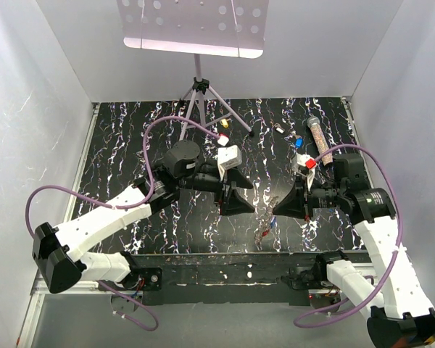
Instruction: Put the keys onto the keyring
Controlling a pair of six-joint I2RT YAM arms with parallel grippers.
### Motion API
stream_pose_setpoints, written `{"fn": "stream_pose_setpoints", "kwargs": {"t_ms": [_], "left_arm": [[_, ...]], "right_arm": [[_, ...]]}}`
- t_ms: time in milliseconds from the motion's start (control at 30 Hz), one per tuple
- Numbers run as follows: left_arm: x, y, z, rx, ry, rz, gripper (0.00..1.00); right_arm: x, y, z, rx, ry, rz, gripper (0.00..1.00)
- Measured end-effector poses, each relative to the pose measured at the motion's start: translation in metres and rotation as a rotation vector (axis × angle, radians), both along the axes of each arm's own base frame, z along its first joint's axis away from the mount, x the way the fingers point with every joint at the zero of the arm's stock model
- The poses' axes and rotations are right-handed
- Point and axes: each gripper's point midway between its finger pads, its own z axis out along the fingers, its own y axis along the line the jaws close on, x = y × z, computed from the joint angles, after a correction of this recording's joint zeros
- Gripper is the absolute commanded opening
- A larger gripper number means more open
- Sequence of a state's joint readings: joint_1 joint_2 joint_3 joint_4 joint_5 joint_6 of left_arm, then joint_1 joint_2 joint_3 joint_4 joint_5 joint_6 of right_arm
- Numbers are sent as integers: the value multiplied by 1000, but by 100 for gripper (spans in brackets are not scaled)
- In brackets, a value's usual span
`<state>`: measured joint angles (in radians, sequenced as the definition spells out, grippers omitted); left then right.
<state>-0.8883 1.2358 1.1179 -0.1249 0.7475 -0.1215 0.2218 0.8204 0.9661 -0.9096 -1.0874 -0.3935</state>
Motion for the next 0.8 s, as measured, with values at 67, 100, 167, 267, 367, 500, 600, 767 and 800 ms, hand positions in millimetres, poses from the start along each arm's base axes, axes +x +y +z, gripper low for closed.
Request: {"fn": "stream_pose_setpoints", "kwargs": {"t_ms": [67,100,167,267,367,500,600,767,800], "left_arm": [[1,-2,-3,-13,-44,-7,77],[1,-2,-6,-19,-59,-12,77],[1,-4,-10,-34,-81,-26,78],[-2,-8,-11,-70,-110,-63,77],[-2,-13,-7,-105,-133,-90,75],[0,-23,-9,-120,-120,-119,60],[4,-30,-12,-113,-79,-126,47],[6,-35,-20,-77,-12,-122,40],[5,-34,-20,-72,-5,-122,40]], "right_arm": [[-4,-1,2,8,-9,2,1],[-6,-2,4,14,-15,4,1],[-10,-2,6,25,-27,11,1],[-15,-2,8,39,-36,27,1],[-20,-2,8,42,-37,44,1],[-25,-3,3,35,-34,66,1],[-26,-4,-1,26,-19,75,1],[-24,-4,-5,11,12,81,1],[-23,-4,-6,8,16,81,1]]}}
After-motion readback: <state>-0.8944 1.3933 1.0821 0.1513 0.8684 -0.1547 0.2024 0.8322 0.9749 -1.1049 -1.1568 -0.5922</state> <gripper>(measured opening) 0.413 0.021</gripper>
